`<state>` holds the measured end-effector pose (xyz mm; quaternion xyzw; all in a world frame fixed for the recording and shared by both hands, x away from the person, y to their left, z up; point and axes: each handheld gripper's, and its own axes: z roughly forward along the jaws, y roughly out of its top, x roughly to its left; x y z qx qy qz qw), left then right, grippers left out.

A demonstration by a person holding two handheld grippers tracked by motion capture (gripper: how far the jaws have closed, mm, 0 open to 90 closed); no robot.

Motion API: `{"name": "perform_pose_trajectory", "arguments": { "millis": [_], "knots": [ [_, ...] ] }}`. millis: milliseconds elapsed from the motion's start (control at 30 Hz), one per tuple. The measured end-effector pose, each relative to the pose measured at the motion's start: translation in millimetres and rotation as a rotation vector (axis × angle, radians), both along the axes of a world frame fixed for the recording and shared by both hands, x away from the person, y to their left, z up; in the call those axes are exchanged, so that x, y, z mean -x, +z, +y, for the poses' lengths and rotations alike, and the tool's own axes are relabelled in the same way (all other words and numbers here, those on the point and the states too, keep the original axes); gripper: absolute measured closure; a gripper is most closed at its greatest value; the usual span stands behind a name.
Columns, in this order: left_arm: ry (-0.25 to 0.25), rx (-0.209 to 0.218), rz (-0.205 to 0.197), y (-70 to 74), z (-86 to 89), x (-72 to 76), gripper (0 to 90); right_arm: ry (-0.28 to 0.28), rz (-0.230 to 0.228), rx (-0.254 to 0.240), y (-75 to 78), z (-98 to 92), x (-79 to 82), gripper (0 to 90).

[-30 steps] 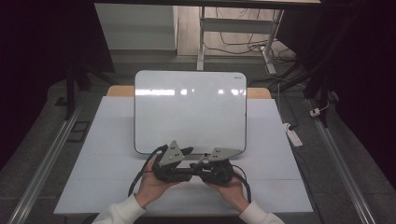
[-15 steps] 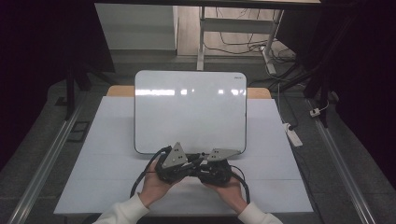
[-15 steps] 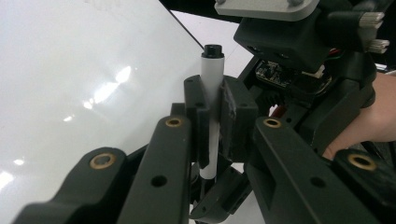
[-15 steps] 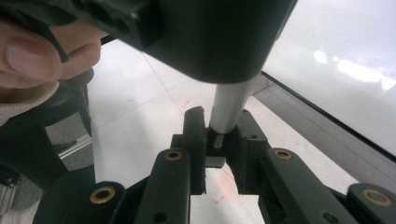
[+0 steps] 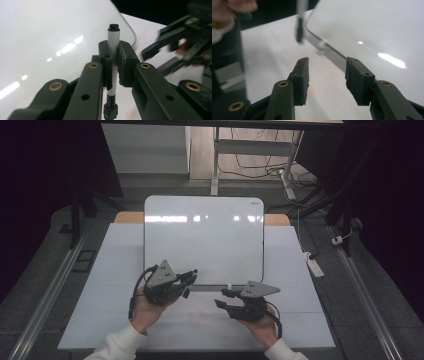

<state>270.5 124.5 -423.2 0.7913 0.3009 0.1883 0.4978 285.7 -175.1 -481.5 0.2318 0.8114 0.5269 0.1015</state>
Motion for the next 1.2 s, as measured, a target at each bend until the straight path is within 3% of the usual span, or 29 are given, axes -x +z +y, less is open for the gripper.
{"name": "perform_pose_trajectory", "arguments": {
  "millis": [333,500,633,967,1200],
  "knots": [
    [0.117,0.041,0.018,13.0,50.5,-9.8,81.5,-0.208,-0.088,0.087,-7.8,-83.5,14.1,45.9],
    [0.174,0.058,0.029,18.2,68.2,-18.5,81.5,-0.284,-0.109,0.118,-12.9,-107.9,18.4,45.3],
    [0.206,0.061,0.045,25.7,77.1,-33.8,81.5,-0.31,-0.121,0.125,-12.4,-114.7,17.2,44.9],
    [0.282,0.017,0.102,58.8,86.9,-93.3,81.5,-0.298,-0.145,0.163,-13.8,-109.4,16.5,45.0],
    [0.33,-0.062,0.17,70.6,86.6,-130.7,81.5,-0.3,-0.138,0.16,-14.5,-109.4,15.6,45.1]
  ]
}}
